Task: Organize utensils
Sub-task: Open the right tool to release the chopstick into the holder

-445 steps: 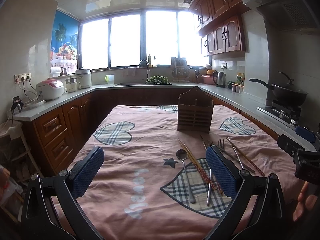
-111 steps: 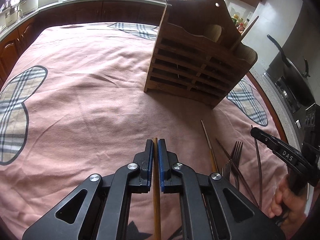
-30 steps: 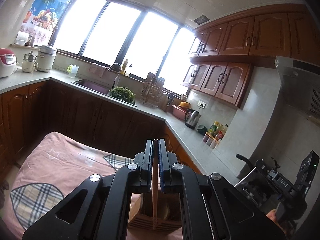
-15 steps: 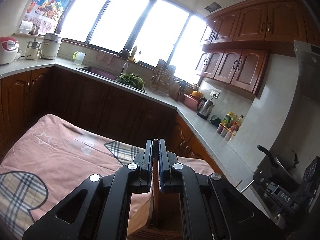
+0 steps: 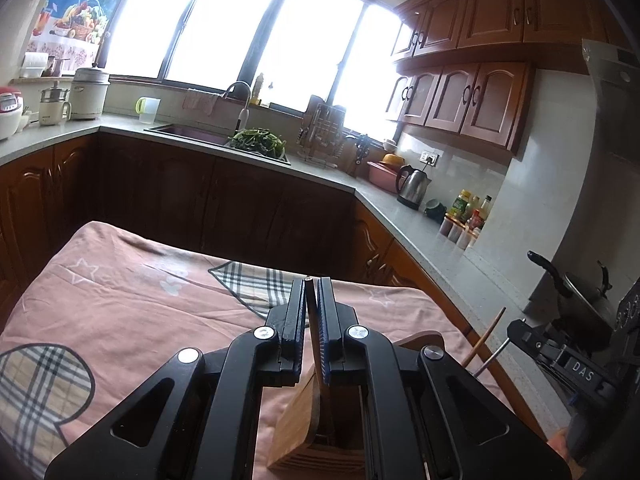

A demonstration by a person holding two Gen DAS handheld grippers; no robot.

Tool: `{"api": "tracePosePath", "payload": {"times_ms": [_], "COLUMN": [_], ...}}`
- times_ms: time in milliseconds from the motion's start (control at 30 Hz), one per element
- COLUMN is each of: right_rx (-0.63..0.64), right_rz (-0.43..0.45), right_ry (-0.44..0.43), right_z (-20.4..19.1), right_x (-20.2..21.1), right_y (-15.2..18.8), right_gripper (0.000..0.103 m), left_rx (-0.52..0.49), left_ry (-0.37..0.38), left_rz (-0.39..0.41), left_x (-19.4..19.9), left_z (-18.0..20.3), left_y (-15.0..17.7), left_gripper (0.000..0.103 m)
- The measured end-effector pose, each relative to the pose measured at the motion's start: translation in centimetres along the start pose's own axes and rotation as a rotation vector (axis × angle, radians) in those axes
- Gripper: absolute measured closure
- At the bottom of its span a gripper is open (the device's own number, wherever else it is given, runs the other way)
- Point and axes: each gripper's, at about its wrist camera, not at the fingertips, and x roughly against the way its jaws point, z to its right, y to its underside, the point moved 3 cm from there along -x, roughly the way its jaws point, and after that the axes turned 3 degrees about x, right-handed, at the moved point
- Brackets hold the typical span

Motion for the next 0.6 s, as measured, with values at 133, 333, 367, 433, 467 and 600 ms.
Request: {"api": "tracePosePath", "payload": {"times_ms": [133,333,367,433,467,600], "right_rx": [-0.01,-0.037,-0.042,-0.046,-0.051,-0.071], "right_rz": [-0.013,-0.011,-0.002,0.009,0.008,0.029], "right_ry": [-0.011,-0.033,-0.034,-0.039,-0.046,-0.057], "right_z": [0.1,0.2,0.3,0.4,0.4,0.7], "right_x": [-0.2,0.6,0.9,1.5,1.8,3.5], "right_y": [-0.1,0.1,0.1,0.1,0.1,0.4], "right_gripper": [0.093,0.055,0.044,0.032,0.032,0.006], "left_rx": [-0.005,0.021,0.028,0.039,0.043,0.05], "left_ry": [-0.006,-0.013,-0.01,-0.007,-0.007,-0.024], "left_rz": [-0.011,-0.019,-0.018,-0.023,-0.026,-0.038], "left_x": [0.0,0.6,0.9,1.5,1.9,3.9], "left_z": [0.2,-0.4,-0.5,-0.7,-0.7,-1.2], "left_y": [-0.1,0.0,0.0,0.0,0.1,0.6], "left_gripper": [0.097,0.055,0.051,0.044,0.036,0.01]}}
